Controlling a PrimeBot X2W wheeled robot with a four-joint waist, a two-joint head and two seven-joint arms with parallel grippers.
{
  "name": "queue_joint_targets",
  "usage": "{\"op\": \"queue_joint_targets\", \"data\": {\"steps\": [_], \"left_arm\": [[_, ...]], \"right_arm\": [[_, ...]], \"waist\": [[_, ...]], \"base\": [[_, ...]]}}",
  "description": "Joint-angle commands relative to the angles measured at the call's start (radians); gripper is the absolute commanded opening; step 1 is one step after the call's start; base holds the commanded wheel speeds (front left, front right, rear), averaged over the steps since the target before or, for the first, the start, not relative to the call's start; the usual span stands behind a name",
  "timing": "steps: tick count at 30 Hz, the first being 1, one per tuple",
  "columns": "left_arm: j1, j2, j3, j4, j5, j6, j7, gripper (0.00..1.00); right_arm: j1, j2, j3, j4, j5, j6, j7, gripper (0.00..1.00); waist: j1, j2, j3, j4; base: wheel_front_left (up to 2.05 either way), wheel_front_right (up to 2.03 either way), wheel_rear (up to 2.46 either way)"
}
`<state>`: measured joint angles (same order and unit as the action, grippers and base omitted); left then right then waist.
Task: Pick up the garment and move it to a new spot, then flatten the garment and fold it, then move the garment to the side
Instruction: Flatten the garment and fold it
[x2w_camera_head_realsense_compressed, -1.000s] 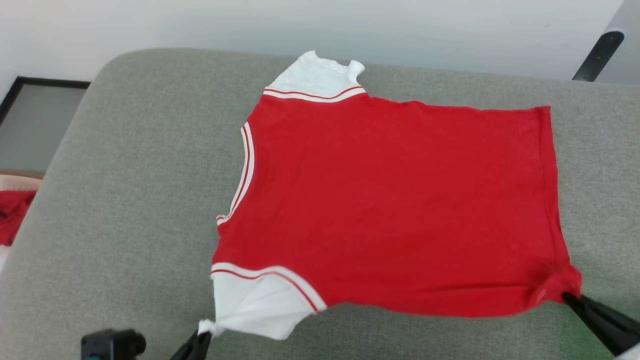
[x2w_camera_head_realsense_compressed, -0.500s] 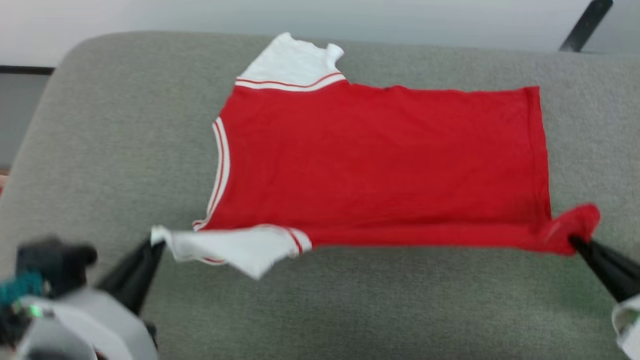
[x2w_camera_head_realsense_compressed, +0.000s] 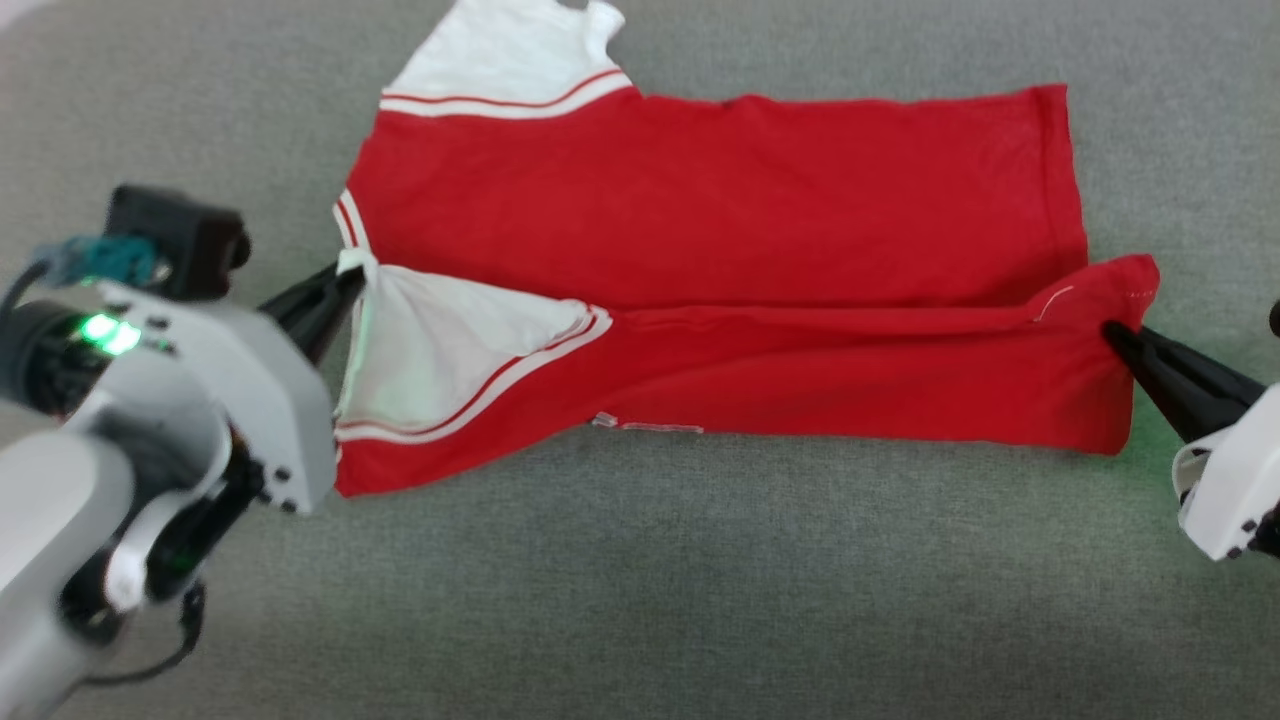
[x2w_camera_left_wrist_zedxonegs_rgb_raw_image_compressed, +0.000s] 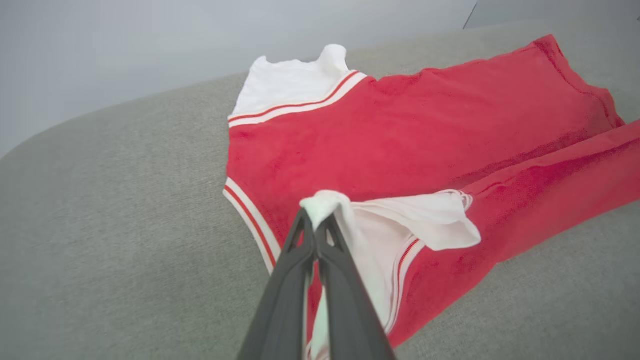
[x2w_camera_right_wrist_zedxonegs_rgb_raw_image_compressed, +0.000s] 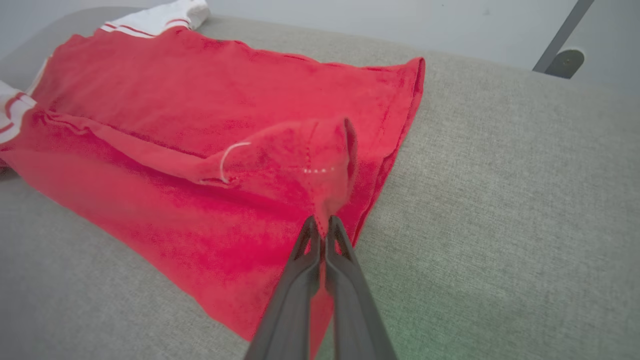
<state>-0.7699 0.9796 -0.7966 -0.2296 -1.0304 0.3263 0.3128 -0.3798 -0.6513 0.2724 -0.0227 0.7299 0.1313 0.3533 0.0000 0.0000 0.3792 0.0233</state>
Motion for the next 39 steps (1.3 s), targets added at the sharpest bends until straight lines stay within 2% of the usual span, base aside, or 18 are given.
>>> {"op": "queue_joint_targets", "data": {"steps": [1,7,12,14,15,16,17,18,19,21,23,24,25,39], "left_arm": [[-0.021,-0.019,-0.007,0.030,0.005,-0.017,0.009,0.00],[-0.083,-0.095,-0.042,0.185,-0.002,-0.086,0.053,0.00],[-0.113,-0.126,-0.055,0.267,-0.009,-0.120,0.073,0.00],[-0.119,-0.132,-0.060,0.291,-0.013,-0.129,0.086,0.04],[-0.122,-0.134,-0.061,0.298,-0.015,-0.134,0.090,0.07],[-0.126,-0.136,-0.059,0.306,-0.019,-0.133,0.094,0.15],[-0.128,-0.138,-0.055,0.314,-0.026,-0.131,0.096,0.24],[-0.128,-0.139,-0.055,0.318,-0.027,-0.134,0.099,0.34],[-0.128,-0.137,-0.055,0.323,-0.030,-0.137,0.101,0.41],[-0.129,-0.136,-0.050,0.331,-0.035,-0.139,0.094,0.49],[-0.125,-0.137,-0.049,0.334,-0.040,-0.141,0.095,0.81],[-0.122,-0.137,-0.047,0.337,-0.043,-0.139,0.092,0.85],[-0.119,-0.135,-0.045,0.339,-0.046,-0.138,0.090,1.00],[-0.059,-0.114,-0.044,0.315,-0.080,-0.121,0.096,1.00]], "right_arm": [[-0.016,0.007,0.004,0.012,-0.007,-0.001,0.008,0.00],[-0.061,0.039,0.011,0.057,0.002,-0.001,0.051,0.00],[-0.085,0.051,0.014,0.067,0.022,-0.001,0.076,0.00],[-0.090,0.051,0.013,0.071,0.027,-0.001,0.087,0.00],[-0.093,0.053,0.013,0.072,0.030,-0.001,0.094,0.25],[-0.096,0.051,0.019,0.071,0.031,-0.001,0.100,0.44],[-0.101,0.047,0.022,0.070,0.030,-0.001,0.107,0.49],[-0.104,0.045,0.024,0.069,0.032,-0.001,0.115,0.70],[-0.106,0.041,0.030,0.067,0.032,-0.001,0.122,1.00],[-0.111,0.038,0.031,0.066,0.035,-0.001,0.133,1.00],[-0.117,0.033,0.038,0.062,0.035,-0.001,0.146,1.00],[-0.120,0.031,0.036,0.060,0.034,-0.001,0.144,1.00],[-0.122,0.029,0.034,0.059,0.031,-0.001,0.147,1.00],[-0.056,0.045,-0.048,-0.031,-0.013,-0.001,0.096,1.00]], "waist": [[0.0000,0.0000,0.030,-0.009],[0.0000,0.0000,0.058,-0.007],[0.0000,0.0000,0.061,-0.004],[0.0000,0.0000,0.057,-0.002],[0.0000,0.0000,0.055,-0.001],[0.0000,0.0000,0.052,0.000],[0.0000,0.0000,0.048,0.001],[0.0000,0.0000,0.045,0.002],[0.0000,0.0000,0.041,0.003],[0.0000,0.0000,0.033,0.005],[0.0000,0.0000,0.023,0.007],[0.0000,0.0000,0.017,0.007],[0.0000,0.0000,0.011,0.007],[0.0000,0.0000,-0.068,0.008]], "base": [[0.00,0.00,0.00],[0.00,0.00,0.00],[0.00,0.00,0.00],[0.00,0.00,0.00],[0.00,0.00,0.00],[0.00,0.00,0.00],[0.00,0.00,0.00],[0.00,0.00,0.00],[0.00,0.00,0.00],[0.00,0.00,0.00],[0.00,0.00,0.00],[0.00,0.00,0.00],[0.00,0.00,0.00],[0.00,0.00,0.00]]}}
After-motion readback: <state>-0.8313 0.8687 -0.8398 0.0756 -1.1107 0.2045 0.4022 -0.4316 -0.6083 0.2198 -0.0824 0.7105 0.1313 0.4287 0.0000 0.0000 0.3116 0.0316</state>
